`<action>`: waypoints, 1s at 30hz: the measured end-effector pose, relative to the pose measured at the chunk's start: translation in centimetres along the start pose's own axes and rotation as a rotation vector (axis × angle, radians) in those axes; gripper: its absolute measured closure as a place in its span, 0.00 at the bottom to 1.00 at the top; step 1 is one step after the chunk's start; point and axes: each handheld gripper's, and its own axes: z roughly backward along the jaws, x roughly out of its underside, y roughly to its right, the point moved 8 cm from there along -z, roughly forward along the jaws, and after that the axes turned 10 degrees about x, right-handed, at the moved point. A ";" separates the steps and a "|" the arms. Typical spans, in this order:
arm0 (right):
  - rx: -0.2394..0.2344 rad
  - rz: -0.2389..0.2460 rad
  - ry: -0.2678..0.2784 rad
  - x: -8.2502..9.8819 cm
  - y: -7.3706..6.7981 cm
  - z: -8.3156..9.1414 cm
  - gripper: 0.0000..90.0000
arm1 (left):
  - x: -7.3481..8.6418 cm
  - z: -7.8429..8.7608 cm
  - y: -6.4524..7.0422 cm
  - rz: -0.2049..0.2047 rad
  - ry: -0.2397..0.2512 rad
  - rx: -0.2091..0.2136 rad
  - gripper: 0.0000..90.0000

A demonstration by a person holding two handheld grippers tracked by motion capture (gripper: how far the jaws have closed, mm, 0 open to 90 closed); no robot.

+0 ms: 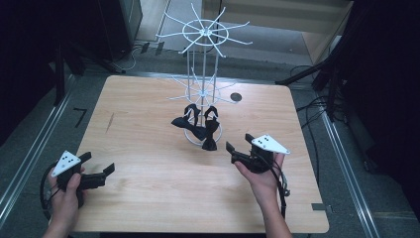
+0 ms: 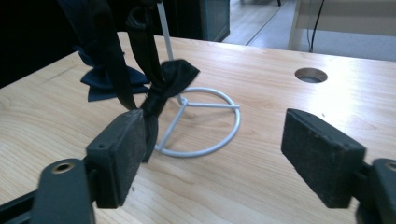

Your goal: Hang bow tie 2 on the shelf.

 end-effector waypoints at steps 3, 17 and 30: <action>0.005 -0.005 -0.006 0.3 0.4 0.2 0.19 | 0.0 0.0 0.0 0.000 0.000 0.000 0.00; 0.035 -0.015 -0.037 2.4 2.4 1.3 0.11 | 0.0 0.0 0.0 -0.001 0.000 -0.001 0.00; 0.062 -0.020 -0.042 3.7 4.4 2.6 0.11 | 0.0 0.0 0.0 -0.001 0.002 -0.003 0.00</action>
